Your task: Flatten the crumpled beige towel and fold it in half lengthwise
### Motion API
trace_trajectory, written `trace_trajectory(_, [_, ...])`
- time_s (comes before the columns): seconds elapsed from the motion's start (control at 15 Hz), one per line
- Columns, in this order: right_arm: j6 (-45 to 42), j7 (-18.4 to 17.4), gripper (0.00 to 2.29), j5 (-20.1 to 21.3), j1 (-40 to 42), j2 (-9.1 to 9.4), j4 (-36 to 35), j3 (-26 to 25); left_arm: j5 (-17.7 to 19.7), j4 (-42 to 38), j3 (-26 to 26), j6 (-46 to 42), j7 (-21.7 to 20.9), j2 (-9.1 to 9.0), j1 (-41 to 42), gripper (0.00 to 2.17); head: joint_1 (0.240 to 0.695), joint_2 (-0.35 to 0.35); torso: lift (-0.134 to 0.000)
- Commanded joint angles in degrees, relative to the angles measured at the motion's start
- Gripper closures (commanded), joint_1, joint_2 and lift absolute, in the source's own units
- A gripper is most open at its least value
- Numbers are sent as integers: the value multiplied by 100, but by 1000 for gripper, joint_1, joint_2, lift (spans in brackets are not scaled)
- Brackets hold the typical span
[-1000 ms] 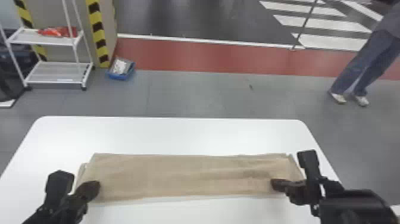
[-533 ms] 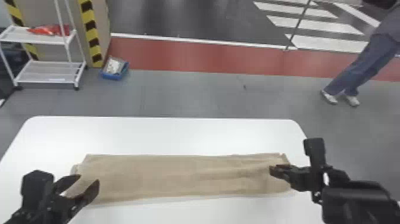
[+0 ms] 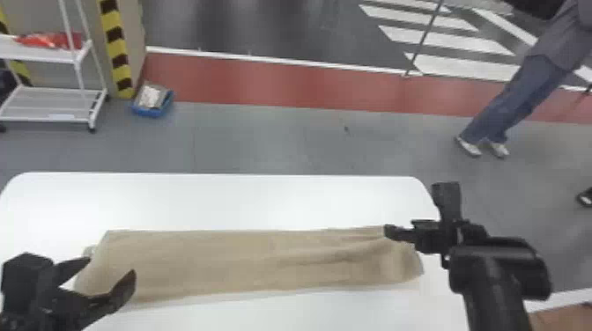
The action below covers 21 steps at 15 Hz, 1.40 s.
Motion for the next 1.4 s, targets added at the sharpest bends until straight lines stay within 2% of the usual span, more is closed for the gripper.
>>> trace_trajectory(0.0, [-618, -320, 316, 296, -94, -14, 568, 113, -20, 35, -35, -50, 1, 0, -4, 171, 695, -258, 0])
trace_trajectory(0.13, [-952, -628, 316, 375, -147, -93, 972, 262, -55, 43, -70, -68, 1, -9, -22, 171, 695, -264, 0])
trace_trajectory(0.4, [-1216, -1120, 316, 437, -191, -190, 1324, 482, -64, 140, -114, -174, -26, 0, -57, 171, 695, -271, 0])
trace_trajectory(0.53, [-1198, -1296, 316, 419, -235, -190, 1385, 473, -81, 166, -140, -191, -17, 0, -66, 174, 695, -278, 0])
trace_trajectory(0.67, [-1128, -1322, 323, 410, -261, -190, 1429, 438, -90, 166, -166, -209, -17, 9, -57, 188, 695, -283, 0])
trace_trajectory(0.8, [-1075, -1296, 623, 384, -279, -242, 1491, 447, -90, 158, -193, -226, -17, 26, -40, 201, 695, -288, 0])
trace_trajectory(1.0, [-1075, -786, 741, 375, -129, -225, 1306, 473, -117, 149, -193, -226, -8, 26, -31, 201, 695, -292, 0])
trace_trajectory(1.07, [-1058, -558, 738, 358, 82, -198, 875, 465, -117, 131, -175, -226, -17, 35, -4, 201, 695, -288, 0])
trace_trajectory(1.13, [-899, -285, 664, 349, 170, -172, 409, 394, -117, 122, -158, -244, -17, 35, 13, 201, 695, -283, 0])
trace_trajectory(1.2, [-601, 31, 478, 375, 213, -163, -39, 324, -117, 114, -149, -226, -17, 35, 22, 201, 695, -270, 0])
trace_trajectory(1.33, [138, 770, 343, 639, 29, -163, -689, 350, -108, 96, -122, -244, -17, 26, 39, 201, 695, -262, 0])
